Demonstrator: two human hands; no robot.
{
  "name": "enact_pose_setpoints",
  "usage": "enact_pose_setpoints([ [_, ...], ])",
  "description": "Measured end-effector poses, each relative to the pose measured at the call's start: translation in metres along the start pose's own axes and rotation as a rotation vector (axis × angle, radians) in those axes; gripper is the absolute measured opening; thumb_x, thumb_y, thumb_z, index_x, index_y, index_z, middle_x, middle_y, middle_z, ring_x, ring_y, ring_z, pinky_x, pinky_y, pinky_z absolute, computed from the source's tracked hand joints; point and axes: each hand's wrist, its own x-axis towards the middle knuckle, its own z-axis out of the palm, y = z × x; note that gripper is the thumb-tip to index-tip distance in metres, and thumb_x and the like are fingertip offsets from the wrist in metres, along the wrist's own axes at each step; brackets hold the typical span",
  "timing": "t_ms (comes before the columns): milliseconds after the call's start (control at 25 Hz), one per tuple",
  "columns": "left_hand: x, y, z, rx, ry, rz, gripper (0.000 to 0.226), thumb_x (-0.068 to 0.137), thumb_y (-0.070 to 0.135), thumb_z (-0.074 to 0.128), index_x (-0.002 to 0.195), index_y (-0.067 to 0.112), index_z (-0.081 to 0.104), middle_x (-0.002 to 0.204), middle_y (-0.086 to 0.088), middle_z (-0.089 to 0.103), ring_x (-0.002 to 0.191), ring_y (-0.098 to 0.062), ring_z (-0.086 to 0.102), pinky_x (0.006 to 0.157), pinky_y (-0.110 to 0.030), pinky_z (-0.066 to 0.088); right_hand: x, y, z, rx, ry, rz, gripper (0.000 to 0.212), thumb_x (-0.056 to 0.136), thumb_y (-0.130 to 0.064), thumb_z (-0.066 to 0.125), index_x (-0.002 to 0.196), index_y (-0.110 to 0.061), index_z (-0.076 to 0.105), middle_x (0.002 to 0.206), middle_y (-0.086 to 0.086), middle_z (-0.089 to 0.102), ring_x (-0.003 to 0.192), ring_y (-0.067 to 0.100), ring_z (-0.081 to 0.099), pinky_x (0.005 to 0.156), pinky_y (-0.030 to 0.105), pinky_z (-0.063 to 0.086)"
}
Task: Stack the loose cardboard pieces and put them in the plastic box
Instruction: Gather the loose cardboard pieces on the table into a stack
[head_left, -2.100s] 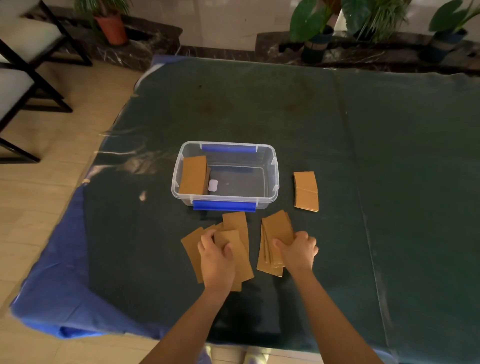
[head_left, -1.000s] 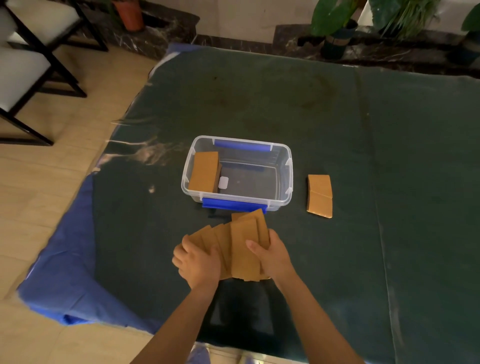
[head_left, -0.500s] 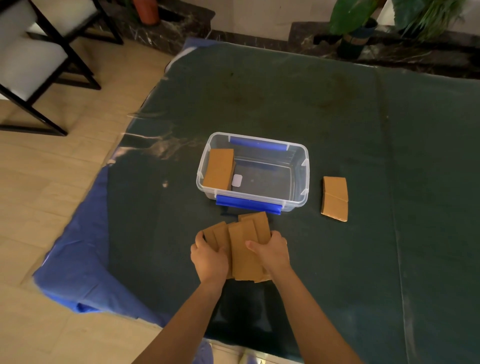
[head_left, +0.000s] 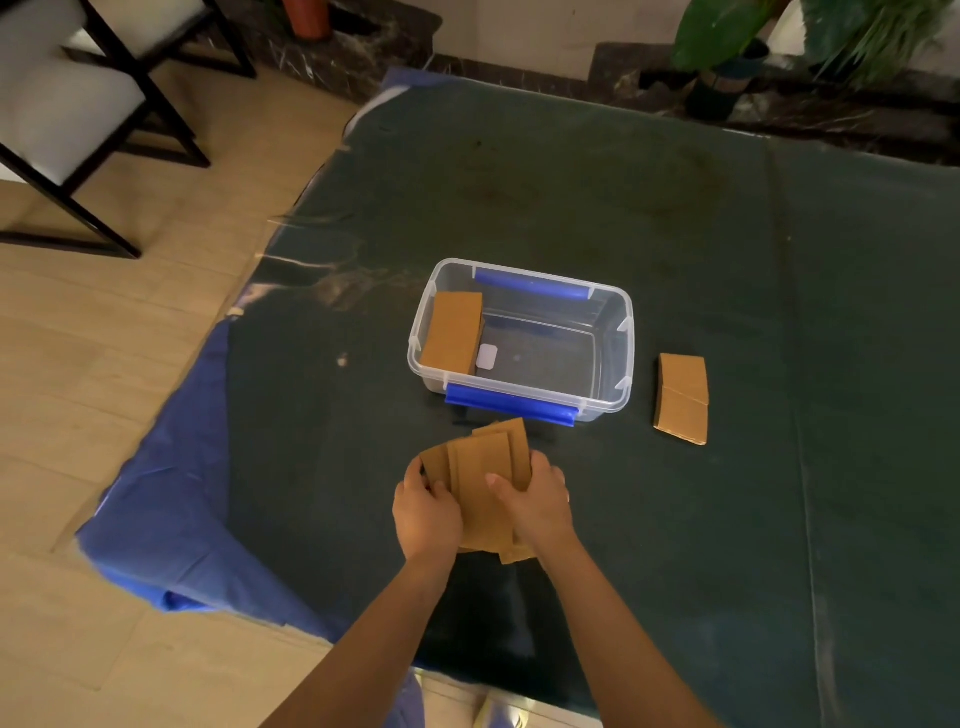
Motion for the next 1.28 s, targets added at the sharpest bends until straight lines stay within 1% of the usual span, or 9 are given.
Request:
enact_pose_setpoints([
  [200, -0.002, -0.002, 0.001, -0.103, -0.105, -0.029, 0.039, 0.096, 0.026, 0.033, 0.133, 0.016, 0.039, 0.127, -0.01, 0.054, 0.111, -0.026, 0.053, 0.096, -0.043, 0.044, -0.01, -0.013, 0.021, 0.041, -0.01, 0.026, 0.062, 0.088, -0.033, 0.057, 0.139, -0.017, 0.028, 0.141, 0.011, 0.036, 0.124, 0.028, 0.043, 0.1, 0.042, 0.041],
  [400, 0.0, -0.003, -0.003, -0.212, -0.212, -0.052, 0.027, 0.095, 0.032, 0.033, 0.104, 0.016, 0.053, 0.106, -0.013, 0.062, 0.078, -0.014, 0.058, 0.062, -0.024, 0.043, -0.021, -0.023, 0.042, -0.016, 0.001, 0.006, 0.05, 0.096, -0.029, 0.039, 0.143, -0.018, 0.024, 0.141, 0.01, 0.033, 0.124, 0.025, 0.039, 0.103, 0.04, 0.04],
  [520, -0.001, -0.005, -0.006, -0.26, -0.282, -0.033, 0.036, 0.093, 0.032, 0.04, 0.124, 0.014, 0.044, 0.119, -0.013, 0.055, 0.096, -0.02, 0.058, 0.078, -0.032, 0.047, -0.024, -0.025, 0.043, 0.015, 0.011, 0.002, 0.046, 0.098, -0.027, 0.034, 0.143, -0.019, 0.025, 0.141, 0.009, 0.032, 0.123, 0.024, 0.038, 0.101, 0.038, 0.039],
  [640, -0.005, -0.001, -0.011, -0.189, -0.316, 0.058, 0.053, 0.091, 0.026, 0.047, 0.139, 0.02, 0.025, 0.132, -0.005, 0.042, 0.103, -0.013, 0.047, 0.085, -0.031, 0.04, -0.025, -0.024, 0.037, 0.025, -0.01, 0.007, 0.045, 0.098, -0.024, 0.034, 0.142, -0.018, 0.028, 0.141, 0.01, 0.035, 0.124, 0.024, 0.041, 0.104, 0.039, 0.038],
  [800, -0.013, -0.003, -0.02, -0.244, -0.323, 0.291, 0.054, 0.09, 0.022, 0.049, 0.138, 0.024, 0.023, 0.133, -0.003, 0.04, 0.106, -0.01, 0.048, 0.089, -0.028, 0.042, -0.028, -0.029, 0.015, 0.118, -0.009, -0.186, 0.046, 0.096, -0.027, 0.042, 0.139, -0.02, 0.031, 0.14, 0.004, 0.04, 0.124, 0.017, 0.043, 0.104, 0.037, 0.04],
  [920, -0.019, -0.002, -0.023, -0.372, -0.385, 0.467, 0.053, 0.091, 0.017, 0.049, 0.135, 0.03, 0.025, 0.125, 0.005, 0.04, 0.11, -0.004, 0.05, 0.087, -0.024, 0.05, -0.03, -0.033, 0.001, 0.34, -0.126, -0.294, 0.047, 0.094, -0.034, 0.045, 0.138, -0.03, 0.028, 0.128, -0.008, 0.044, 0.105, -0.001, 0.049, 0.083, 0.015, 0.044],
  [1080, -0.024, -0.003, -0.016, -0.324, -0.38, 0.544, 0.057, 0.091, 0.015, 0.049, 0.126, 0.051, 0.023, 0.126, 0.011, 0.037, 0.115, -0.002, 0.047, 0.093, -0.028, 0.049, -0.031, -0.02, 0.0, 0.438, -0.119, -0.307, 0.048, 0.093, -0.033, 0.046, 0.137, -0.03, 0.027, 0.132, -0.006, 0.043, 0.112, 0.004, 0.049, 0.079, 0.011, 0.046],
  [1200, -0.028, -0.008, -0.015, -0.331, -0.424, 0.505, 0.057, 0.087, 0.03, 0.053, 0.135, 0.034, 0.023, 0.13, -0.002, 0.04, 0.12, -0.012, 0.047, 0.1, -0.042, 0.045, -0.036, -0.005, 0.005, 0.437, -0.12, -0.332, 0.042, 0.095, -0.024, 0.045, 0.134, -0.028, 0.029, 0.134, 0.003, 0.046, 0.115, 0.007, 0.051, 0.088, 0.016, 0.049],
  [1280, -0.028, -0.009, -0.013, -0.379, -0.446, 0.433, 0.071, 0.08, 0.048, 0.053, 0.139, 0.024, 0.021, 0.133, -0.011, 0.041, 0.121, -0.018, 0.047, 0.102, -0.044, 0.043, -0.04, -0.003, 0.006, 0.424, -0.111, -0.339, 0.038, 0.096, -0.022, 0.044, 0.13, -0.03, 0.03, 0.132, 0.004, 0.048, 0.115, 0.007, 0.052, 0.095, 0.023, 0.047],
])
